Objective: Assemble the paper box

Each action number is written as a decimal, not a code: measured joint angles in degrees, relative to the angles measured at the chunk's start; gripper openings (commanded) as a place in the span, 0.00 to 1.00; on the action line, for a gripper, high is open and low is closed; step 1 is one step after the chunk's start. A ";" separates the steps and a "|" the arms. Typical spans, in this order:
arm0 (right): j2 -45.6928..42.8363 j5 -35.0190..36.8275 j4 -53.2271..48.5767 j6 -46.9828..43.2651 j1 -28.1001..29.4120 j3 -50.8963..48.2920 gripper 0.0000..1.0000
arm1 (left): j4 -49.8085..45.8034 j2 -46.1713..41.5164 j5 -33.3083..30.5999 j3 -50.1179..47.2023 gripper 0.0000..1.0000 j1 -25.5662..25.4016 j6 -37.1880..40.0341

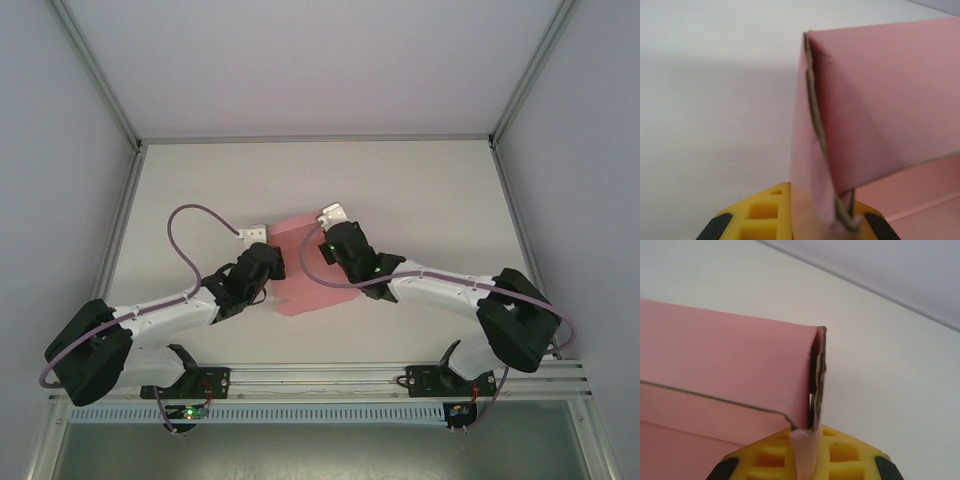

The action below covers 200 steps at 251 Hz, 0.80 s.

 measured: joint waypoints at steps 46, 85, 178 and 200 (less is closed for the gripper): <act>3.50 9.99 -4.79 6.73 1.73 4.50 0.00 | -5.09 0.66 -2.01 3.54 0.00 -1.33 -5.27; 4.74 13.81 -7.23 9.01 2.91 5.86 0.00 | -8.55 0.66 -2.43 4.90 0.00 -1.88 -8.70; 1.40 11.85 -5.51 10.08 4.09 2.56 0.03 | -13.09 0.50 -2.67 6.69 0.00 -2.08 -11.82; -1.77 5.75 -1.33 8.09 2.91 -2.29 0.11 | -10.67 0.39 -0.83 5.03 0.00 -2.05 -8.44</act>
